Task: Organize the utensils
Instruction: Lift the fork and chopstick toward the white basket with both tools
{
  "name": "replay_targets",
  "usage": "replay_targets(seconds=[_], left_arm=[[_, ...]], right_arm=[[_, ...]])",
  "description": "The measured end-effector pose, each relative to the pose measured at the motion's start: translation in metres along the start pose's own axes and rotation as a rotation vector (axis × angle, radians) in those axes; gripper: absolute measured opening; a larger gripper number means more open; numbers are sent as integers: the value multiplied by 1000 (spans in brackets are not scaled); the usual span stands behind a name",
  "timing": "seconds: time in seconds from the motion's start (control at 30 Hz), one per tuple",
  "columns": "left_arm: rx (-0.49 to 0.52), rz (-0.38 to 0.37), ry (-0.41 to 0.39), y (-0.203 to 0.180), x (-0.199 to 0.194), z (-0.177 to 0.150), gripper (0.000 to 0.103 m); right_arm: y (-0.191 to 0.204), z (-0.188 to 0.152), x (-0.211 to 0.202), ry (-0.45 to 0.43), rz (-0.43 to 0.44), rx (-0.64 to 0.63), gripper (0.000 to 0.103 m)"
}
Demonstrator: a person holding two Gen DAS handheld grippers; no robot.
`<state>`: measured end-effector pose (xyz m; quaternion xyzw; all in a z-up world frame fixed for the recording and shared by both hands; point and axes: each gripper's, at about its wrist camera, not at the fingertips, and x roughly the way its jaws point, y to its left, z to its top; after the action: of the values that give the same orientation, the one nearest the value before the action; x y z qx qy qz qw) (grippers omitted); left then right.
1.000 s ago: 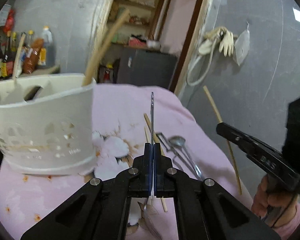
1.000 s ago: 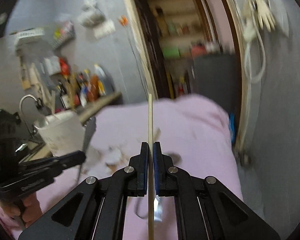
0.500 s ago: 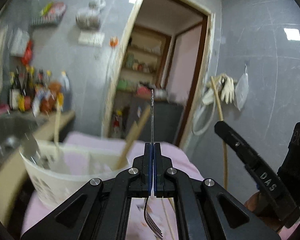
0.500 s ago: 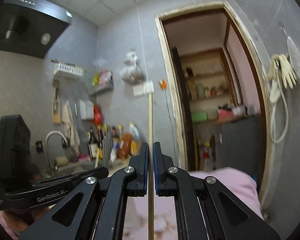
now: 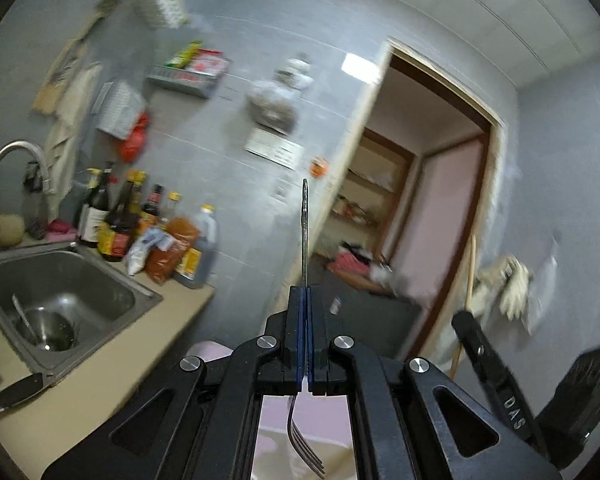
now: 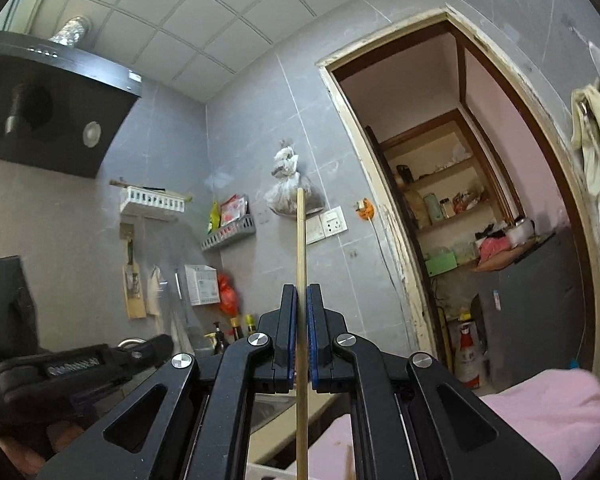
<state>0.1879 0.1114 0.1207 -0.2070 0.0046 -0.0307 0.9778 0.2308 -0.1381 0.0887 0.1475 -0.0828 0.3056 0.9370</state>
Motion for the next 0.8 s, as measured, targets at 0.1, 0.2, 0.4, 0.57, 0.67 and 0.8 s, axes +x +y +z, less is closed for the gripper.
replay_targets(seconds=[0.1,0.2,0.4,0.57,0.67,0.8], left_arm=[[33,55,-16,13,3,3,0],[71,109,-25,20,5,-3,0],[127,194,-24,24,16,-20,0],[164,235,9,29,29,-41,0],[122,233,40,38,35,-49,0],[126,246,46,39,34,-55,0]], right_arm=[[-1,-15,12,10,0,20,3],[-2,-28,13,6,-7,26,3],[3,-44,22,51,-5,5,3],[14,-56,24,42,-35,-77,3],[19,-63,26,40,-58,-117,3],[19,-70,28,49,-80,-129,3]])
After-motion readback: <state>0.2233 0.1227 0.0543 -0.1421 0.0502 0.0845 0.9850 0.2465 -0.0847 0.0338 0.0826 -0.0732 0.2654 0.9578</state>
